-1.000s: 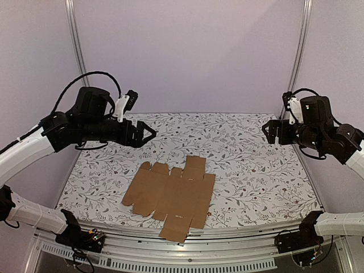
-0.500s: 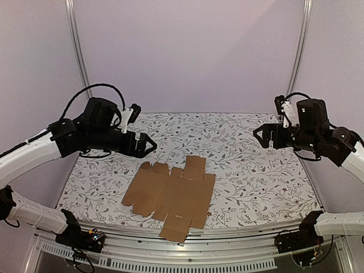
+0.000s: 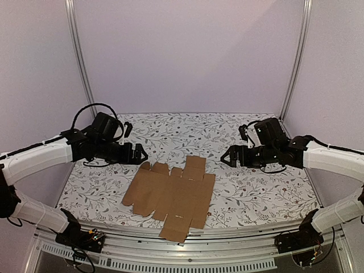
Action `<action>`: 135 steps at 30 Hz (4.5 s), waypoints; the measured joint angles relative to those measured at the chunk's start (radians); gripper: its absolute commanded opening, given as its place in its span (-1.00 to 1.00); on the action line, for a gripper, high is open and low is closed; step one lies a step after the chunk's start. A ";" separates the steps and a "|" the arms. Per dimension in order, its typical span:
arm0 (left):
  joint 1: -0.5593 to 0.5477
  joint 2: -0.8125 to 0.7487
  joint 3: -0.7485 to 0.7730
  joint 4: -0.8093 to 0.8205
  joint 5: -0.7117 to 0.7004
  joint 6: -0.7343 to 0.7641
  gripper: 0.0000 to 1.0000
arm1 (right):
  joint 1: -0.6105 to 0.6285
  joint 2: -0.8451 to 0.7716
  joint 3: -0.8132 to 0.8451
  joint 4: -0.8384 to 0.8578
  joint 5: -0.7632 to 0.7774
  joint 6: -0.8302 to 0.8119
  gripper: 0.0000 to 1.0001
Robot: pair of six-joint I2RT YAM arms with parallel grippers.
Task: Fold the paper box
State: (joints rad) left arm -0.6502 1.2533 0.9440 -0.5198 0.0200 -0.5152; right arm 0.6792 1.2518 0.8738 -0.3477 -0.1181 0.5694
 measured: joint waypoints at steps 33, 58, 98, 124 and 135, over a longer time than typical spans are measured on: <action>0.119 0.340 -0.166 0.214 0.186 -0.088 0.50 | 0.080 0.418 -0.241 0.696 -0.159 0.507 0.83; 0.113 0.362 -0.180 0.311 0.187 -0.100 0.39 | 0.122 0.624 -0.313 1.222 -0.230 0.718 0.45; 0.110 0.363 -0.182 0.317 0.174 -0.107 0.33 | 0.128 0.790 -0.456 1.664 -0.233 0.899 -1.00; 0.107 0.016 0.005 -0.018 0.081 -0.061 0.70 | 0.093 0.473 -0.178 0.941 -0.323 0.595 -1.00; 0.107 -0.124 0.087 -0.063 0.130 -0.053 0.77 | 0.050 0.333 0.294 0.092 -0.261 0.055 -1.00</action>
State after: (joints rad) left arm -0.5434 1.1290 1.0313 -0.5831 0.1505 -0.5686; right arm 0.7296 1.5852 1.1683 -0.2554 -0.3790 0.6243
